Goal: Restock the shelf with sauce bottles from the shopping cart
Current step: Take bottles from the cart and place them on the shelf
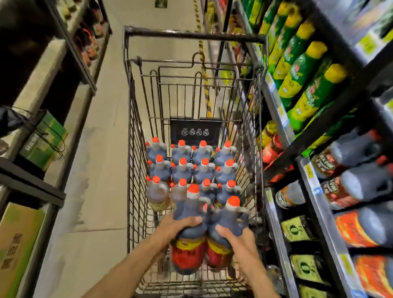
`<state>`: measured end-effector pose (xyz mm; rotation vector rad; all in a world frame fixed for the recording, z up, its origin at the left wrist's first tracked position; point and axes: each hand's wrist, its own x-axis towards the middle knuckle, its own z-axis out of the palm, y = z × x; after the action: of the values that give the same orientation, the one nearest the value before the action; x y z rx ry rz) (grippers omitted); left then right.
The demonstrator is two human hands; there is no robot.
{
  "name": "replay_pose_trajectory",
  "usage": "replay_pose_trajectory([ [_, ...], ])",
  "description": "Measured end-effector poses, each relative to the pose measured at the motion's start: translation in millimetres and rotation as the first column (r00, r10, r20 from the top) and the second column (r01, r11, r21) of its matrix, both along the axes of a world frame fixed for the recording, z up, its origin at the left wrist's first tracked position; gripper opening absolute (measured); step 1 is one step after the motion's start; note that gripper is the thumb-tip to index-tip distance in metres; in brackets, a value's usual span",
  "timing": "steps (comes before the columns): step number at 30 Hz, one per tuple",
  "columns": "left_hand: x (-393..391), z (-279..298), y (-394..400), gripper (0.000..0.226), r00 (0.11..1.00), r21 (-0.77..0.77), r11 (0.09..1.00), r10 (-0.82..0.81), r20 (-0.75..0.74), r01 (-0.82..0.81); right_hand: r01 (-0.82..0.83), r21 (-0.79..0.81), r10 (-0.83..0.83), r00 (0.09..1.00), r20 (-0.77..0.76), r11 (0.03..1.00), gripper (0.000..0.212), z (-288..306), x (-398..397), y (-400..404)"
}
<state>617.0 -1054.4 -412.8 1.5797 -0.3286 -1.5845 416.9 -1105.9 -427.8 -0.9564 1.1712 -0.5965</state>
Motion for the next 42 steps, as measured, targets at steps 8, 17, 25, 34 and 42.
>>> replay_pose_trajectory([
  [8,0.7,123.9,4.4,0.050,0.992,-0.184,0.975,-0.123,0.003,0.122,0.124,-0.073,-0.115,0.987,0.115,0.990,0.041,122.1,1.1,11.9],
  [17,2.3,220.0,33.1,0.044,0.966,-0.339,0.905,-0.253,0.059,0.258,0.284,-0.233,-0.240,0.950,0.200,0.930,0.015,226.2,3.3,72.2],
  [25,-20.5,280.2,87.1,0.032,0.878,-0.352,0.814,-0.476,0.054,0.463,0.550,-0.283,-0.516,0.835,0.188,0.786,0.037,270.6,-10.1,175.2],
  [34,-117.3,303.3,162.4,0.022,0.595,-0.395,0.541,-0.803,0.017,0.742,0.808,-0.337,-0.821,0.552,0.145,0.483,0.026,314.3,-68.8,335.8],
  [42,-240.8,318.6,283.4,0.022,0.169,-0.409,0.148,-0.986,0.015,0.900,0.930,-0.352,-0.981,0.156,0.119,0.105,0.049,332.8,-120.8,510.4],
])
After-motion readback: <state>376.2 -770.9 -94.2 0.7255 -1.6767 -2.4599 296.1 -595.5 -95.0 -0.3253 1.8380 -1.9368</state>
